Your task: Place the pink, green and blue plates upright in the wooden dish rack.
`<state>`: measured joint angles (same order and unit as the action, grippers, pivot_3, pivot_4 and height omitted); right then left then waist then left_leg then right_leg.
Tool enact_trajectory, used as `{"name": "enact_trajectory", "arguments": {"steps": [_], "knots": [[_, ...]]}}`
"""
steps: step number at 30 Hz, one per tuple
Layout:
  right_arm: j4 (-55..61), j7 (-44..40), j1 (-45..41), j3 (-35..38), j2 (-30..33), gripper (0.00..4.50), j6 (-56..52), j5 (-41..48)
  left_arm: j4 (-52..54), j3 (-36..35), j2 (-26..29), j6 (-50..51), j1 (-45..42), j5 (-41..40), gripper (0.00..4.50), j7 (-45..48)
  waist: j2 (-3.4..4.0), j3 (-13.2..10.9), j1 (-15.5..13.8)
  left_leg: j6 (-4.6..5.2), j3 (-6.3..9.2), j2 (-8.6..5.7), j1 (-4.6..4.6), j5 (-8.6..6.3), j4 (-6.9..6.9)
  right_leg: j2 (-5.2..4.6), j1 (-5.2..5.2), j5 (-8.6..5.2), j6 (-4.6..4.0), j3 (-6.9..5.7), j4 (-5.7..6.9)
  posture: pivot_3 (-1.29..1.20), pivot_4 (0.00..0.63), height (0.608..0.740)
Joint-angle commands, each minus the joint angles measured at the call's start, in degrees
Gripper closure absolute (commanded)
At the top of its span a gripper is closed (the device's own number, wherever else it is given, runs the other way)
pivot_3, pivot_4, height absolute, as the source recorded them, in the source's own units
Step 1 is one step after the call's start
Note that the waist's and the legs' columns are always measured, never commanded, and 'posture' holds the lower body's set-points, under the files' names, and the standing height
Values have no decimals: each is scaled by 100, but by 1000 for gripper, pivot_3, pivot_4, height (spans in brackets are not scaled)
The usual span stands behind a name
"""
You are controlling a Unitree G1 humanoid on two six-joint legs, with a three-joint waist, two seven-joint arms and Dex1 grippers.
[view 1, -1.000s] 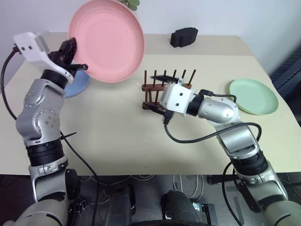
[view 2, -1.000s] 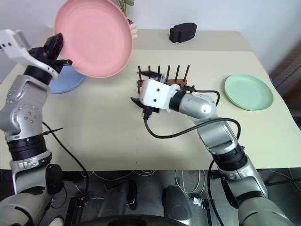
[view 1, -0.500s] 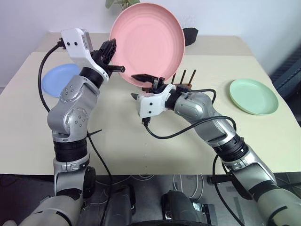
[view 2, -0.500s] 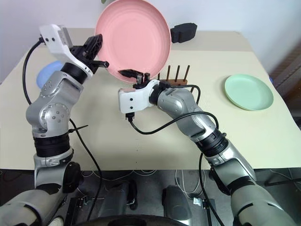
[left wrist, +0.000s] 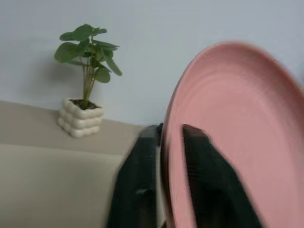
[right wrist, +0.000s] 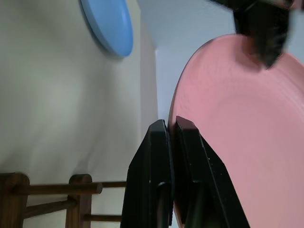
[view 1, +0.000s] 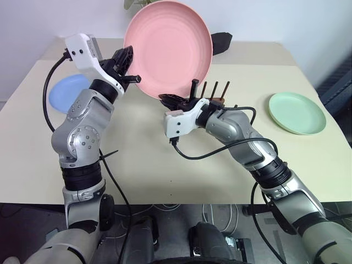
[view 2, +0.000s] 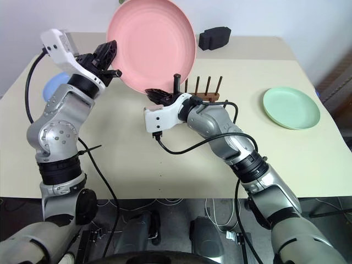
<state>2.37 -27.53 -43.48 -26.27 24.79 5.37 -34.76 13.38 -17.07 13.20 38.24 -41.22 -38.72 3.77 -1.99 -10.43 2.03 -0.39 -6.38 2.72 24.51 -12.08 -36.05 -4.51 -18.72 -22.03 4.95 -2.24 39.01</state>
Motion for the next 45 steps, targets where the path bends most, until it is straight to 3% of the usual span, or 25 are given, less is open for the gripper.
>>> {"name": "enact_trajectory", "arguments": {"steps": [1,5,9,15,21,25,38,45], "knots": [[137,196,-32,367,127,4500,46,-80,171,-390,-82,-240,-189,-470,2004,38,0,0,0,0,0,0,0,0,0,0,0,0,0,0,0,0,150,732],[195,267,47,705,291,4500,15,69,-127,-771,6,-562,-387,-498,71,-173,0,0,0,0,1,0,0,0,-2,0,0,0,0,0,0,0,150,732],[435,66,214,1519,359,4500,-319,875,-502,-797,524,-831,-284,-185,71,219,-1,-1,0,0,0,0,-1,0,0,1,2,0,0,0,-1,0,150,732],[1258,-882,691,2748,319,4500,-1497,3104,-842,-221,1458,-1267,738,383,71,1806,6,-5,0,0,-1,0,0,0,6,4,2,0,0,-1,-6,0,150,732],[2284,-1219,959,3709,94,4500,-3650,5795,-489,444,1936,-1382,2051,292,71,3690,13,-9,21,-1,-1,1,0,-1,12,-1,0,0,0,-1,-6,0,150,732],[2533,-920,917,4052,-51,4500,-4741,7066,-453,1071,2076,-1513,2570,714,71,4184,28,-17,22,1,1,2,-1,-3,20,-4,-1,0,-2,0,-8,0,150,732],[1099,324,361,4721,-249,4500,-5700,8300,-565,1678,1676,-1817,2960,1238,71,4400,36,-22,33,33,0,0,6,-19,38,-10,-17,2,-7,1,-18,0,150,732],[1038,660,111,4853,-287,4500,-5714,8729,-577,1696,1551,-1838,3021,1314,71,4379,41,-24,36,34,-1,0,15,-19,38,-8,-27,2,-7,1,-18,0,150,732]]}}
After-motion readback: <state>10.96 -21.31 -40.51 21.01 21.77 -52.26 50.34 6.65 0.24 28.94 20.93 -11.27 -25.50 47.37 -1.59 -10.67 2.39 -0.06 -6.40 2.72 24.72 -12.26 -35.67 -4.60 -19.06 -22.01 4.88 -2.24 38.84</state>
